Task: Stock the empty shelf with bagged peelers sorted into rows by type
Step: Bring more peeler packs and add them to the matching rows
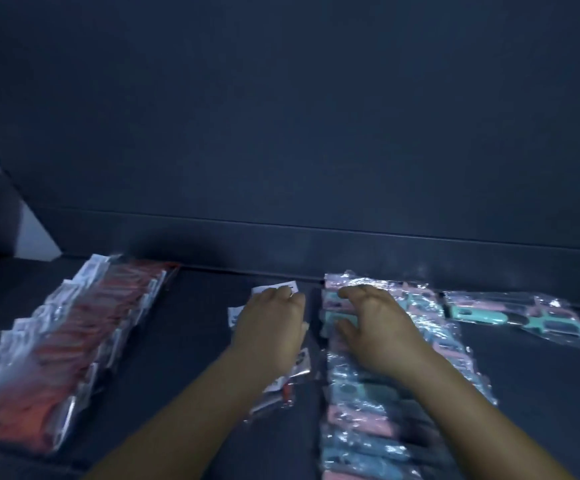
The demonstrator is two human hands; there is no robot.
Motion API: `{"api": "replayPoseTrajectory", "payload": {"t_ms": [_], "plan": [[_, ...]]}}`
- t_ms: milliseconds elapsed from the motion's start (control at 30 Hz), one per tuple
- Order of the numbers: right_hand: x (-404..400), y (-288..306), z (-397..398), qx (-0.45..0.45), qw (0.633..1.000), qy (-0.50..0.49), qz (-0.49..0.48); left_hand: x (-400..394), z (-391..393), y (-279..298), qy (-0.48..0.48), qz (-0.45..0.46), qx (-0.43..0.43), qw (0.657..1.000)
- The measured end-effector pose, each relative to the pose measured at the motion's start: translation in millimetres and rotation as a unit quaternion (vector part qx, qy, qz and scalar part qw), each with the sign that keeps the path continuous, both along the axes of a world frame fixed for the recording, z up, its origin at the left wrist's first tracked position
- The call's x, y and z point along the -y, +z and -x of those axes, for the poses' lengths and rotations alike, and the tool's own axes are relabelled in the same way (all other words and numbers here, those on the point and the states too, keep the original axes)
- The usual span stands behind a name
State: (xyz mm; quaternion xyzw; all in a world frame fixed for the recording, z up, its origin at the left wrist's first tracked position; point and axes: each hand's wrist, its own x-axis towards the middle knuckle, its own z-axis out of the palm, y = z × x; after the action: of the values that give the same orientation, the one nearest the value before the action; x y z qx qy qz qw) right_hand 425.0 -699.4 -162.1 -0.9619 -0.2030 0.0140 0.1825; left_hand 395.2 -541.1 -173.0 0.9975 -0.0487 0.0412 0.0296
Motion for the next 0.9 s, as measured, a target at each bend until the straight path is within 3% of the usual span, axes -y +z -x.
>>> {"api": "replayPoseTrajectory", "payload": {"t_ms": [300,467,633,900], "plan": [[-76,-19,37,-0.094,0.994,-0.043,0.017,-80,16,-17,-0.083,0.060,-0.089,0.991],[-99,-24,49,-0.089,0.994,-0.061,0.001,-97,28,-14,-0.022,0.121,-0.067,0.990],[-104,-29,47,-0.102,0.992,-0.075,-0.004,-98,30,-12,0.022,0.129,-0.115,0.985],[-99,-17,41,-0.128,0.984,-0.123,0.016,-117,30,-8,0.077,0.111,-0.098,0.986]]}}
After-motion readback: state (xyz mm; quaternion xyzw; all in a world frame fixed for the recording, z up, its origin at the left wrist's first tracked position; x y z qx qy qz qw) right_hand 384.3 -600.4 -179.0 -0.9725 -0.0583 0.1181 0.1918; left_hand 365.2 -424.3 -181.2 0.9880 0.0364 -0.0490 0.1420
